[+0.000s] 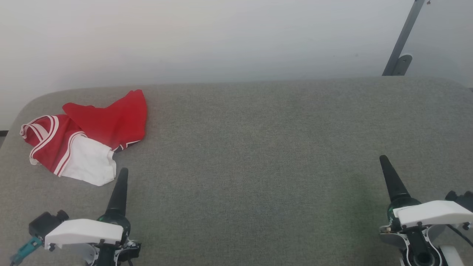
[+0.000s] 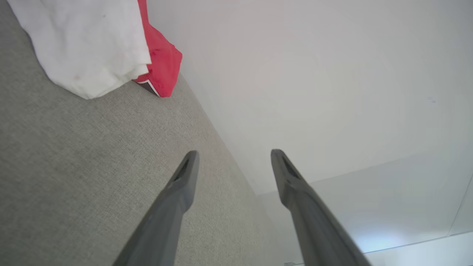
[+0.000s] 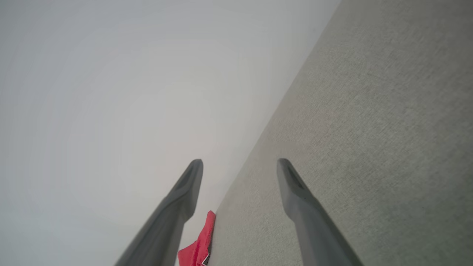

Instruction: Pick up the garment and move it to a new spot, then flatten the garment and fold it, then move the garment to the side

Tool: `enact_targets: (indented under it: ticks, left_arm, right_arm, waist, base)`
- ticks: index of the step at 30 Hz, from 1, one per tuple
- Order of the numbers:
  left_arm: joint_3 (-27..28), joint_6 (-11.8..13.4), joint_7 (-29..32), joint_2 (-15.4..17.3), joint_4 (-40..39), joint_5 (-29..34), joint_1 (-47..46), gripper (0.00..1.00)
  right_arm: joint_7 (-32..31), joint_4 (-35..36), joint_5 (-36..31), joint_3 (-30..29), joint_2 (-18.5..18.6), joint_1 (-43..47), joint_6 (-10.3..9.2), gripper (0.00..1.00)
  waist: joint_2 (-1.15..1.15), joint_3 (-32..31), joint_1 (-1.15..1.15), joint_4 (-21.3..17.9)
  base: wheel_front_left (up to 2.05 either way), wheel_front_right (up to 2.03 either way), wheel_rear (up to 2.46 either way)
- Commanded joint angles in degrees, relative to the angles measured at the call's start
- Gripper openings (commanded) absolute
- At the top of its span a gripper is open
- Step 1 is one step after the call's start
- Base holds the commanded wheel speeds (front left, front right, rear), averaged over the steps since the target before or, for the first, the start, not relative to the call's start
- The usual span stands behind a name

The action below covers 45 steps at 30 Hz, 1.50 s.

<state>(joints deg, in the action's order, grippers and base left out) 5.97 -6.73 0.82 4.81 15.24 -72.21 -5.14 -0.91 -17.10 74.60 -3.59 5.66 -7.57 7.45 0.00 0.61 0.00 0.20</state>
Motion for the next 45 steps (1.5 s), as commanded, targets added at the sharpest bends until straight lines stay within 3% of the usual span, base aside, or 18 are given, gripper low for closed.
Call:
enact_targets:
  ticks: [1,9,22,45]
  left_arm:
    - [0.4,0.3,-0.7,0.2,-1.3,3.4,-1.9,1.0]
    - [-0.8,1.6,-2.5,1.0,-2.1,15.1,-1.7,1.0]
    - [-3.4,4.0,-5.2,2.7,-2.0,27.2,-1.7,1.0]
    - [-7.1,7.7,-8.9,5.2,-2.3,42.4,-1.2,1.0]
  right_arm:
    - [0.8,1.1,-3.3,0.1,0.7,-1.9,0.02,1.0]
    - [2.6,1.3,-15.6,-0.3,0.6,-2.5,0.02,1.0]
    - [5.3,1.5,-32.0,0.3,1.2,-3.7,0.03,1.0]
    - [9.1,-0.1,-49.3,0.5,1.7,-5.2,0.03,1.0]
  waist:
    - [0.0,0.0,0.0,0.0]
    - [0.0,0.3,0.0,0.2]
    - [0.0,0.5,0.0,0.2]
    - [0.0,0.5,0.0,0.1]
  base:
    - [0.0,0.0,0.0]
    - [0.0,0.0,0.0]
    - [0.0,0.0,0.0]
    - [0.0,0.0,0.0]
